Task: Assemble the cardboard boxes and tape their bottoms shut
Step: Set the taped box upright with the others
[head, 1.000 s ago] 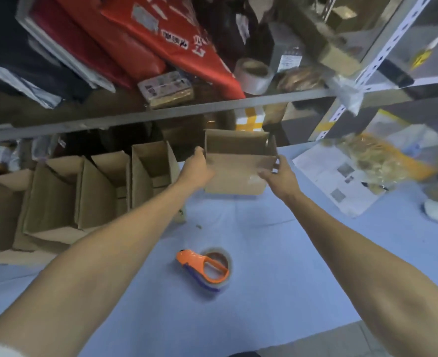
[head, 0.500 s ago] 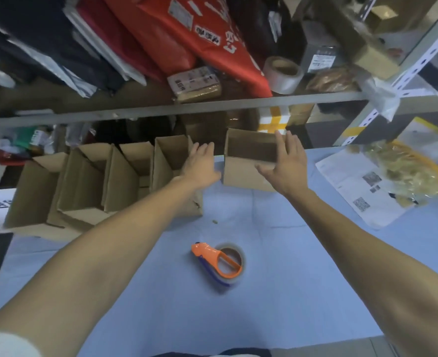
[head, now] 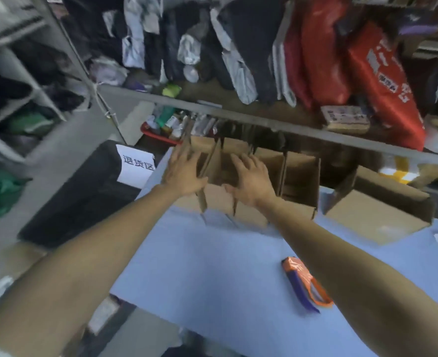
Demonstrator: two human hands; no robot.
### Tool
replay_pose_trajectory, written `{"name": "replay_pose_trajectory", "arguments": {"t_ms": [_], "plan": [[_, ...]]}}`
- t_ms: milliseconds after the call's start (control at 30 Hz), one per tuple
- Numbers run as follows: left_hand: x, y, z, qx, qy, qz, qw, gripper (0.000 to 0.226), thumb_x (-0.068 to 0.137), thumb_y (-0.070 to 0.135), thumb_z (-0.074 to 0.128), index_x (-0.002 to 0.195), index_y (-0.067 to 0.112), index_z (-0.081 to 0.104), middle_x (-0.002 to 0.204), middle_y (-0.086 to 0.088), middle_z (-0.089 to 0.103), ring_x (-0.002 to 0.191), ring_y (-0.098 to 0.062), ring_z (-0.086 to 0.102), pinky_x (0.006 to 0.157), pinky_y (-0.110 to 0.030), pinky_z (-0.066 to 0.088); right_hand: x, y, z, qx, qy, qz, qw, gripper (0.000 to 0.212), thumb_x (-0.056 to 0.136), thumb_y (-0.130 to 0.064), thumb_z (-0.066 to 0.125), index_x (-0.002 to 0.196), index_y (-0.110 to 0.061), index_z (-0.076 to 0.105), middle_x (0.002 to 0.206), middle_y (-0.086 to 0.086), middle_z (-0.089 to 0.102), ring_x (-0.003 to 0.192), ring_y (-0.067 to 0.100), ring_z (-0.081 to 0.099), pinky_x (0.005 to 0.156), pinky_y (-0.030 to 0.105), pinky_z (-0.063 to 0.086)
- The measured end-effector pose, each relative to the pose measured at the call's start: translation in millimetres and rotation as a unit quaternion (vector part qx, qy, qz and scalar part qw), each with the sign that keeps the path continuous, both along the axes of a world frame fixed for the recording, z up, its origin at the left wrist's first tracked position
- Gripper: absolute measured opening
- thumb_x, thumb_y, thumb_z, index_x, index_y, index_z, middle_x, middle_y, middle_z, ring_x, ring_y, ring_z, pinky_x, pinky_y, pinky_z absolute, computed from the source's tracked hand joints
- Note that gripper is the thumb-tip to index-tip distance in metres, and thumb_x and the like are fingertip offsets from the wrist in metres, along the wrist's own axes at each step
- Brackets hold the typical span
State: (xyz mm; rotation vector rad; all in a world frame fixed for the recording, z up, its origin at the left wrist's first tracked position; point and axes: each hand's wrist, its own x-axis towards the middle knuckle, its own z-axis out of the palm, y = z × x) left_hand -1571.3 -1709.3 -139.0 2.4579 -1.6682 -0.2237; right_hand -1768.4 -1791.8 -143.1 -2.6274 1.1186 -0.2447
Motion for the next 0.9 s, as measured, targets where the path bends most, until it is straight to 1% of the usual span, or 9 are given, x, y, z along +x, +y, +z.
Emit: {"name": "replay_pose_trajectory", "arguments": {"t_ms": [167, 267, 367, 433, 567, 667, 700, 800, 900], "plan": [[87.8, 55.6, -19.5, 0.090, 0.067, 0.026, 0.993, 0.080, 0.080, 0.051, 0.069, 0.148, 0.040, 0.028, 0.161, -0.016, 0.000, 0.147, -0.038, 0.001, 0.113, -0.043, 0.025, 90.8, 43.6, -23.3, 0.014, 0.051, 0.029, 0.998, 0.078, 0.084, -0.052, 0.058, 0.151, -0.030, 0.024, 0.156, 0.014, 0.028, 0.145, 0.035, 0.016, 0.117, 0.046, 0.013], [101.3, 63.7, -30.3, 0.106, 0.110, -0.003, 0.988, 0.062, 0.085, 0.039, 0.071, 0.141, 0.033, 0.045, 0.160, -0.018, 0.010, 0.146, -0.036, 0.012, 0.110, -0.039, 0.030, 116.1, 57.7, -40.6, 0.016, 0.102, 0.016, 0.995, 0.071, 0.084, -0.049, 0.061, 0.147, -0.035, 0.031, 0.156, 0.013, 0.025, 0.143, 0.037, 0.017, 0.115, 0.050, 0.020], [103.7, 68.2, -40.3, 0.068, 0.131, -0.006, 0.989, 0.030, 0.089, 0.024, 0.068, 0.118, 0.024, 0.062, 0.157, -0.017, 0.022, 0.143, -0.035, 0.022, 0.112, -0.040, 0.031, 121.3, 76.8, -51.5, -0.063, 0.118, -0.014, 0.991, 0.052, 0.083, -0.040, 0.065, 0.133, -0.035, 0.049, 0.137, 0.013, 0.042, 0.124, 0.034, 0.034, 0.098, 0.047, 0.042], [101.9, 70.8, -45.2, 0.048, 0.152, -0.010, 0.987, 0.011, 0.090, 0.018, 0.066, 0.101, 0.021, 0.065, 0.158, -0.015, 0.023, 0.145, -0.033, 0.020, 0.112, -0.043, 0.031, 120.3, 87.2, -56.4, -0.089, 0.121, -0.026, 0.988, 0.039, 0.085, -0.031, 0.064, 0.124, -0.033, 0.056, 0.127, 0.010, 0.045, 0.113, 0.032, 0.039, 0.088, 0.042, 0.046], [92.5, 79.7, -47.3, 0.014, 0.192, -0.032, 0.981, 0.003, 0.090, 0.016, 0.064, 0.090, 0.019, 0.064, 0.154, -0.012, 0.028, 0.141, -0.030, 0.026, 0.102, -0.035, 0.036, 121.0, 94.7, -60.8, -0.006, 0.092, -0.064, 0.994, 0.026, 0.093, -0.020, 0.057, 0.119, -0.022, 0.059, 0.128, 0.010, 0.045, 0.110, 0.031, 0.050, 0.084, 0.038, 0.049], [89.2, 87.4, -44.4, -0.029, 0.231, -0.047, 0.971, 0.005, 0.089, 0.017, 0.066, 0.090, 0.020, 0.061, 0.148, -0.010, 0.030, 0.137, -0.026, 0.027, 0.093, -0.029, 0.035, 112.9, 93.4, -58.2, 0.041, 0.057, -0.045, 0.997, 0.020, 0.096, -0.017, 0.048, 0.111, -0.015, 0.061, 0.121, 0.012, 0.051, 0.097, 0.031, 0.055, 0.072, 0.031, 0.042], [90.0, 89.0, -44.1, -0.045, 0.239, -0.050, 0.969, 0.010, 0.090, 0.019, 0.065, 0.098, 0.021, 0.060, 0.148, -0.009, 0.030, 0.138, -0.026, 0.026, 0.098, -0.029, 0.033, 106.5, 92.9, -57.8, 0.050, 0.043, -0.032, 0.997, 0.021, 0.096, -0.016, 0.046, 0.111, -0.014, 0.061, 0.118, 0.012, 0.052, 0.095, 0.032, 0.056, 0.072, 0.032, 0.042], [96.6, 89.9, -42.0, -0.084, 0.265, -0.018, 0.960, 0.048, 0.091, 0.026, 0.065, 0.135, 0.019, 0.046, 0.154, -0.006, 0.026, 0.141, -0.028, 0.021, 0.113, -0.043, 0.028, 79.0, 92.2, -60.1, 0.064, 0.004, -0.005, 0.998, 0.022, 0.097, -0.017, 0.044, 0.112, -0.014, 0.060, 0.117, 0.009, 0.054, 0.093, 0.031, 0.057, 0.077, 0.035, 0.047], [100.7, 85.9, -43.4, -0.049, 0.235, 0.009, 0.971, 0.069, 0.089, 0.033, 0.066, 0.148, 0.019, 0.031, 0.157, -0.009, 0.023, 0.143, -0.033, 0.019, 0.115, -0.049, 0.027, 50.1, 97.5, -67.0, 0.090, 0.006, -0.017, 0.996, 0.024, 0.095, -0.030, 0.051, 0.116, -0.020, 0.058, 0.122, 0.002, 0.056, 0.098, 0.024, 0.058, 0.080, 0.035, 0.049]]}}
